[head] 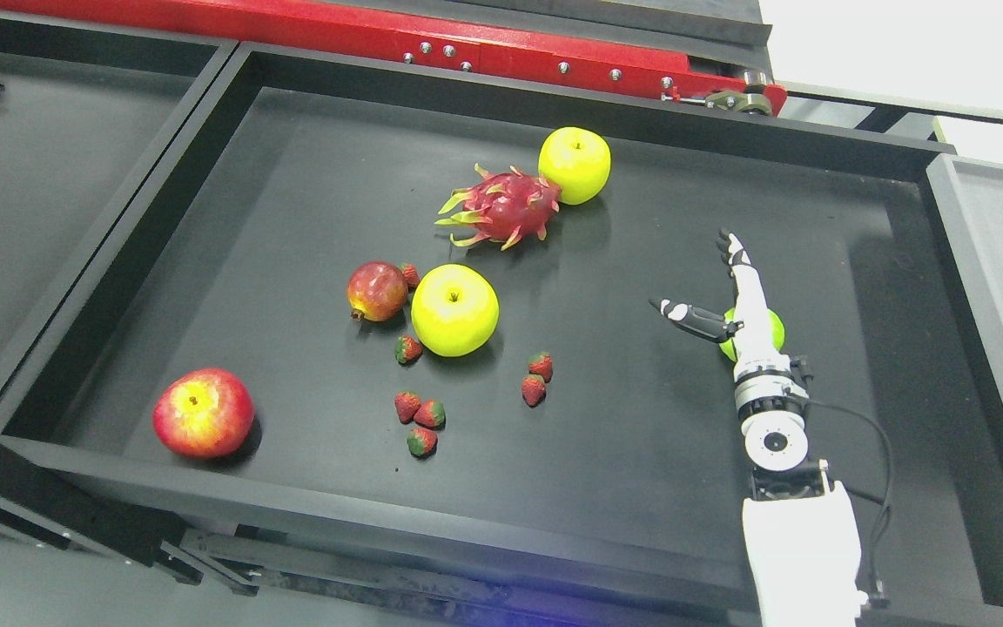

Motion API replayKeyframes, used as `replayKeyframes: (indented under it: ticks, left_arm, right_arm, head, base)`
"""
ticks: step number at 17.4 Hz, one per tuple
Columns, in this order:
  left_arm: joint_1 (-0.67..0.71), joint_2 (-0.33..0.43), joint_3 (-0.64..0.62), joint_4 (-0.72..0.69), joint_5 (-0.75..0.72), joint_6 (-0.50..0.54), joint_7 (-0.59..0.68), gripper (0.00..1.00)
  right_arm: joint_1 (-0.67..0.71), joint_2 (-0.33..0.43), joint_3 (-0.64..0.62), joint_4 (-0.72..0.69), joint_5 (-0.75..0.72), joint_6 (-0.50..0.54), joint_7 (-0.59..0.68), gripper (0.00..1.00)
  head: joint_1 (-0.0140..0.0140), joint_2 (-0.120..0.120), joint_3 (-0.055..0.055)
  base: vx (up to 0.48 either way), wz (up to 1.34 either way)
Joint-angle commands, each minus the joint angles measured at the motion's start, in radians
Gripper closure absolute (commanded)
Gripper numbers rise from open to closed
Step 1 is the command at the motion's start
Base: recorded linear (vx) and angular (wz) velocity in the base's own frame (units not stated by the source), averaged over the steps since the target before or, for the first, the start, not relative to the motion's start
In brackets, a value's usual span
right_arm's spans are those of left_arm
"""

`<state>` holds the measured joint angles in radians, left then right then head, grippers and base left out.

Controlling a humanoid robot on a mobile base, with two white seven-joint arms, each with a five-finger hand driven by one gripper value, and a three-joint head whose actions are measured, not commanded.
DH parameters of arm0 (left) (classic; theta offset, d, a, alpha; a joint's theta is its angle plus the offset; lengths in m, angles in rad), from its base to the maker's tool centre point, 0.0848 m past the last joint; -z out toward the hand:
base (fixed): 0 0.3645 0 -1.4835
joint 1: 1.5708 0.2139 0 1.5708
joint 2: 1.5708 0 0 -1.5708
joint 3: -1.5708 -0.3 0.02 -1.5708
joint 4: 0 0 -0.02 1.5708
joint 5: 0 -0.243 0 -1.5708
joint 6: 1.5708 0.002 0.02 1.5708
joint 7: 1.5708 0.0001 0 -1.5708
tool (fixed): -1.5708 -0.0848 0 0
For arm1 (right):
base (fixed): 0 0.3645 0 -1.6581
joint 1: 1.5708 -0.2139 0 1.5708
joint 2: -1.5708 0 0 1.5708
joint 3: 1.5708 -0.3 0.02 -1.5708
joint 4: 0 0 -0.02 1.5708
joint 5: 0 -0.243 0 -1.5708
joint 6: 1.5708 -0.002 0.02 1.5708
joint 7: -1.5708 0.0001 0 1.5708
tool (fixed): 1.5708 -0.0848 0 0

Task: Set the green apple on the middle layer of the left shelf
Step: 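Withdraw the open right hand from the green apple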

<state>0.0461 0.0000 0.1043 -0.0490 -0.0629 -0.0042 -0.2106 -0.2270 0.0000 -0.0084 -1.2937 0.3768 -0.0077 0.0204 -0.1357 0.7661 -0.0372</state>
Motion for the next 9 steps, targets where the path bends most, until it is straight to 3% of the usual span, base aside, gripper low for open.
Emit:
replayKeyframes:
  ticks: [1, 5, 9]
  left_arm:
    - [0.000, 0.017, 0.000, 0.000, 0.000, 0.000, 0.000, 0.00]
    - [0.000, 0.017, 0.000, 0.000, 0.000, 0.000, 0.000, 0.00]
    - [0.000, 0.017, 0.000, 0.000, 0.000, 0.000, 0.000, 0.00]
  right_arm:
    - [0.168, -0.018, 0.027, -0.206, -0.182, -0.066, -0.010, 0.00]
    - [0.296, -0.018, 0.027, -0.360, -0.245, -0.072, -0.011, 0.00]
    - [0.318, -0.018, 0.030, -0.375, -0.262, -0.081, -0.013, 0.00]
  head:
    - [0.0000, 0.000, 0.000]
    - [0.0000, 0.000, 0.000]
    - [0.0000, 0.000, 0.000]
  base:
    - [0.000, 0.00]
    - [0.000, 0.00]
    - [0.000, 0.00]
